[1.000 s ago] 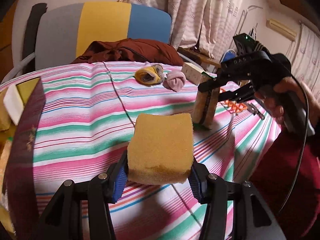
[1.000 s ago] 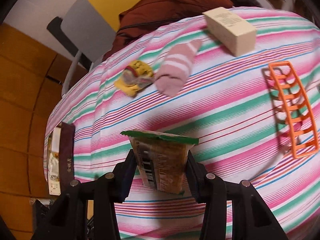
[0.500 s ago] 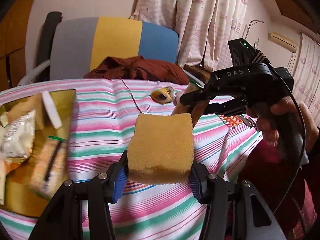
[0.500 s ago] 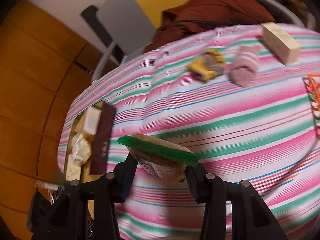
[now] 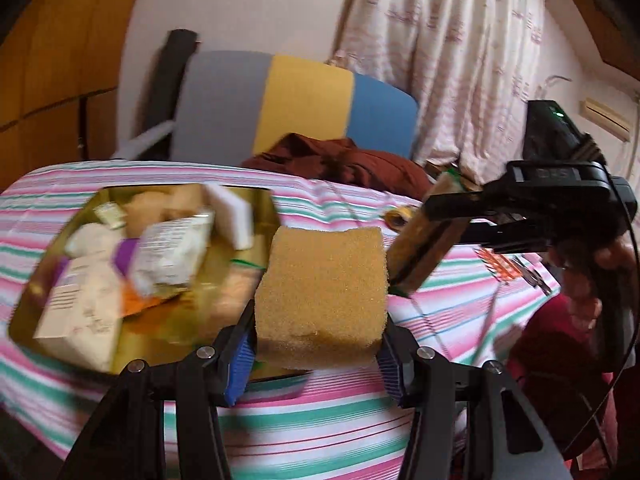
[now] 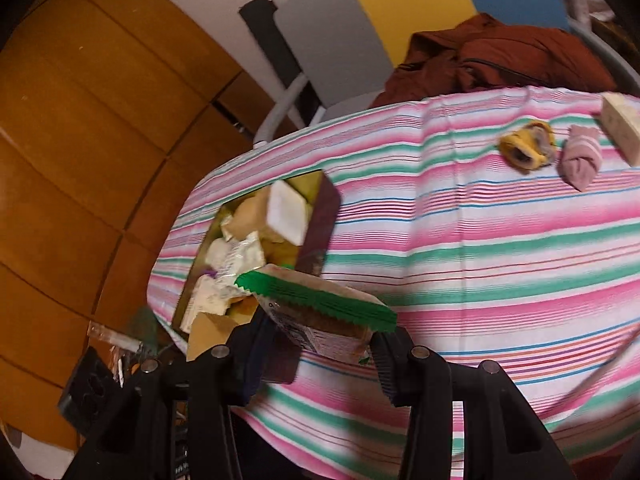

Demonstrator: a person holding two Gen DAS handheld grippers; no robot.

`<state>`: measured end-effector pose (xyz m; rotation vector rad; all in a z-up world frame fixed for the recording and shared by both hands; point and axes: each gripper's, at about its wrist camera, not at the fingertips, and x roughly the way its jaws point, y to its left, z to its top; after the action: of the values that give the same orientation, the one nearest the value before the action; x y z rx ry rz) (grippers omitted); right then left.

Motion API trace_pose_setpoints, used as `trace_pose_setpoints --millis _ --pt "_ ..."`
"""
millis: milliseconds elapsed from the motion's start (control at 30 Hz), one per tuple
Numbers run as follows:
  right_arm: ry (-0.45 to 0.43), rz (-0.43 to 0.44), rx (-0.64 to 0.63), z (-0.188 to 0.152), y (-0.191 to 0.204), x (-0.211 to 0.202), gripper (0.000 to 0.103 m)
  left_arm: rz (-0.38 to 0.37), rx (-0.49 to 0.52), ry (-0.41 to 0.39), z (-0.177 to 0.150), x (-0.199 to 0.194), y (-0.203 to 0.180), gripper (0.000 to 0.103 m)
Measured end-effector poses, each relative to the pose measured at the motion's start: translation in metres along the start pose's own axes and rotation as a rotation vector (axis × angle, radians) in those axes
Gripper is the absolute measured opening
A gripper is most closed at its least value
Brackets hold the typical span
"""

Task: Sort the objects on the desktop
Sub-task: 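Open both tools to drop the sponge and cracker packet into the tray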

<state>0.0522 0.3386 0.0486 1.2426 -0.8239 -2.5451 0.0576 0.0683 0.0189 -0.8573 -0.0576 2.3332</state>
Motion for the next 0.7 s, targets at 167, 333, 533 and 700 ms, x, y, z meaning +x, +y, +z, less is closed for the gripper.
trace_pose_setpoints --millis 167,333,533,700 --pt "0.036 0.042 -0.069 0.005 0.039 0.021 0.047 0.077 -0.066 0.003 -0.001 -0.011 0.043 0.054" --pt "0.113 0.088 -0.109 0.010 0.074 0.061 0.046 0.101 -0.093 0.058 0.001 -0.004 0.073 0.054" --pt "0.176 0.052 -0.132 0.013 0.102 0.116 0.049 0.168 -0.201 0.166 -0.002 0.016 0.107 0.057" --pt "0.177 0.035 -0.045 0.017 0.095 0.134 0.066 0.207 -0.255 0.141 -0.004 0.009 0.117 0.061"
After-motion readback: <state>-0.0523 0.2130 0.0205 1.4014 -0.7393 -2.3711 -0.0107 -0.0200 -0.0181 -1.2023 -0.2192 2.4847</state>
